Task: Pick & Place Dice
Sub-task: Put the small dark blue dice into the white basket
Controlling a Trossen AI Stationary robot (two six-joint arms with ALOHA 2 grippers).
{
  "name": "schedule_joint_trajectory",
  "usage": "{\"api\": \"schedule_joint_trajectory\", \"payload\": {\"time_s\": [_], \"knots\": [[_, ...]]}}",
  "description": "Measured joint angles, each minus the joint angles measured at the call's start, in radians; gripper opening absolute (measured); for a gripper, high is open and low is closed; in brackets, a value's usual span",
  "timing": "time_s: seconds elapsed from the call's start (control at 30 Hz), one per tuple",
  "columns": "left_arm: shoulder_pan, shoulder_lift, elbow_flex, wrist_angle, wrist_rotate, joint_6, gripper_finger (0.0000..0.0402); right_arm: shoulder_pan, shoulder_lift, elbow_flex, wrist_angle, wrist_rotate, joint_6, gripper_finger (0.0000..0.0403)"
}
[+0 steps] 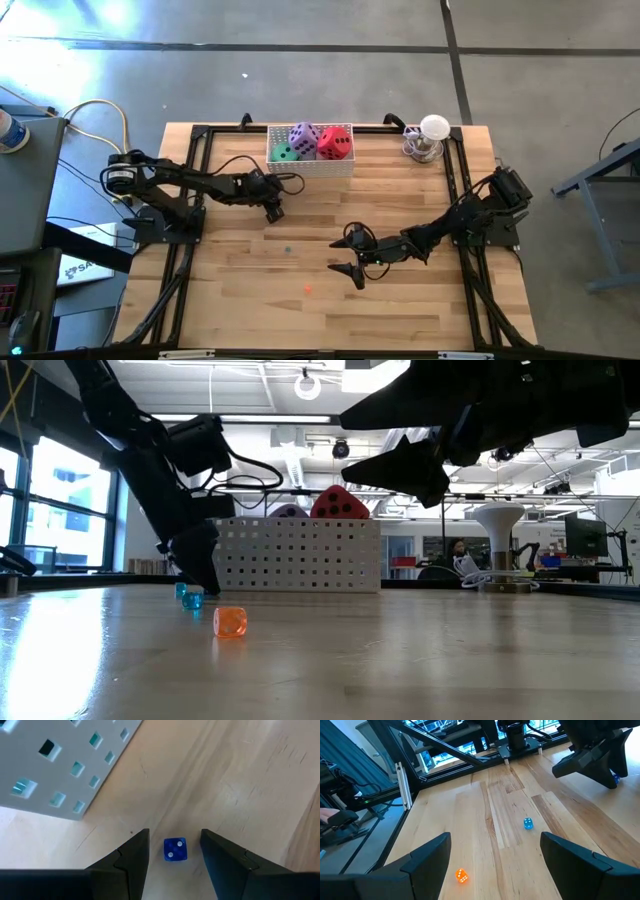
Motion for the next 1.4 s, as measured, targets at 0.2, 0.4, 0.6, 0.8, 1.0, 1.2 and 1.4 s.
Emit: {"api": "schedule_joint_trajectory", "payload": {"time_s": [0.2,0.4,0.6,0.8,1.0,1.2,1.4], "knots": [[0.0,0.0,0.0,0.0,0.018,-0.03,0.0129,0.0,0.0,0.0,0.0,0.0,0.0,0.03],[-0.001,0.0,-0.002,-0.001,0.032,-0.029,0.0065,0.0,0.0,0.0,0.0,0.0,0.0,0.03],[-0.001,0.0,-0.002,-0.003,0.038,-0.034,0.0045,0.0,0.0,0.0,0.0,0.0,0.0,0.03],[-0.04,-0.01,-0.003,0.013,0.023,-0.034,0.0045,0.0,0.0,0.0,0.0,0.0,0.0,0.03],[-0.122,-0.113,0.051,-0.012,-0.013,-0.016,0.0045,-0.005,0.0,0.0,-0.001,0.008,-0.006,0.03],[-0.149,-0.211,0.169,0.012,-0.071,0.031,0.0045,-0.006,0.0,0.0,-0.011,0.004,-0.002,0.03],[-0.087,-0.201,0.305,0.037,-0.182,0.07,0.0045,-0.006,0.0,0.0,-0.018,0.005,-0.002,0.03]]}}
